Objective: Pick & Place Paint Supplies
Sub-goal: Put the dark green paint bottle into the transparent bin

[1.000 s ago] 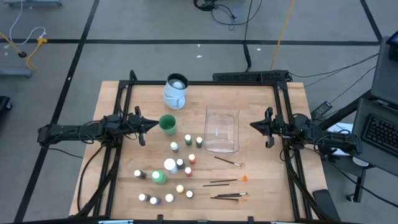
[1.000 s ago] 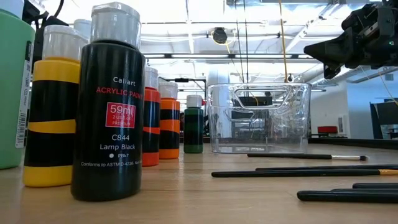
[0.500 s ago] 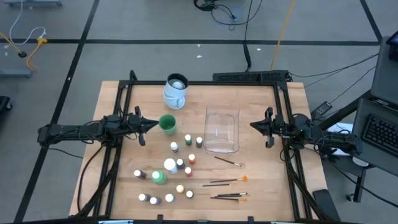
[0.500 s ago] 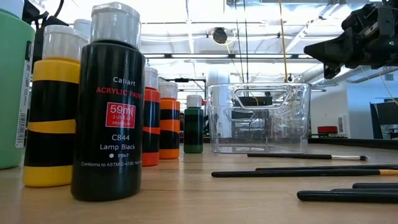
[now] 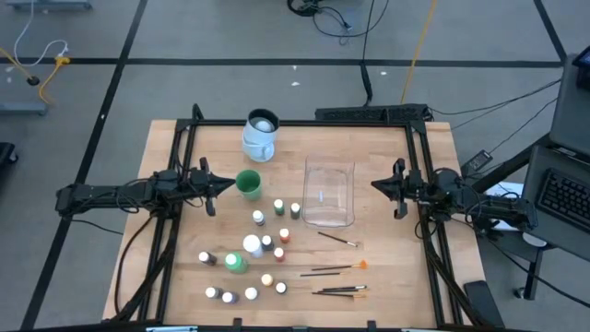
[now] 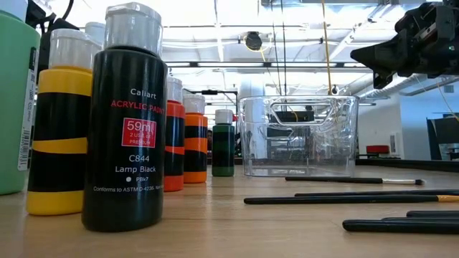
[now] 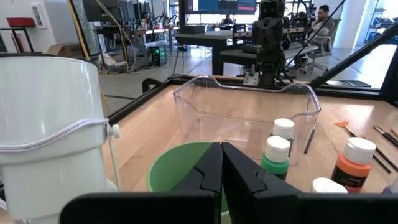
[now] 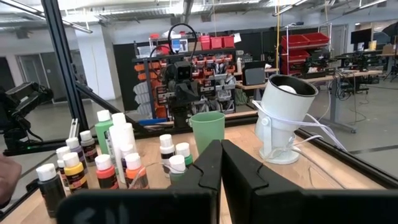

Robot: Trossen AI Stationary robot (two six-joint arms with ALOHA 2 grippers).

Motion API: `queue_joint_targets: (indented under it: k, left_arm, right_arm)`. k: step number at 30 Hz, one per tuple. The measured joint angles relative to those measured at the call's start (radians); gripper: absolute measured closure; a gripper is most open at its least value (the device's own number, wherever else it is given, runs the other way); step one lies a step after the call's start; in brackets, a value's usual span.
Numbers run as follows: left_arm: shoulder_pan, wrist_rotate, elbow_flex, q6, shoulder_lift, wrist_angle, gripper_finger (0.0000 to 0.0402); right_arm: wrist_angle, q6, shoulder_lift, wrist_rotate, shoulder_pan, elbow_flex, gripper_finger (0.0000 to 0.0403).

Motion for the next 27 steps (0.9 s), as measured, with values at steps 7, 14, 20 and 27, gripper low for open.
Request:
queue_joint_targets:
  k: [7,14,20,27]
  left_arm:
    - [0.000,0.000,0.000,-0.004,0.000,0.000,0.0396]
    - [0.000,0.000,0.000,-0.006,0.000,0.000,0.0396]
    - [0.000,0.000,0.000,-0.006,0.000,0.030,0.0396]
    - [0.000,-0.001,0.000,0.004,0.000,0.038,0.0396]
  right_arm:
    - [0.051,0.000,0.000,0.000,0.000,0.000,0.0399]
    - [0.150,-0.053,0.025,0.000,0.000,0.000,0.0399]
    - [0.176,-0.027,0.151,0.027,0.000,0.048,0.0398]
    - [0.143,-0.041,0.505,0.027,0.000,0.247,0.0391]
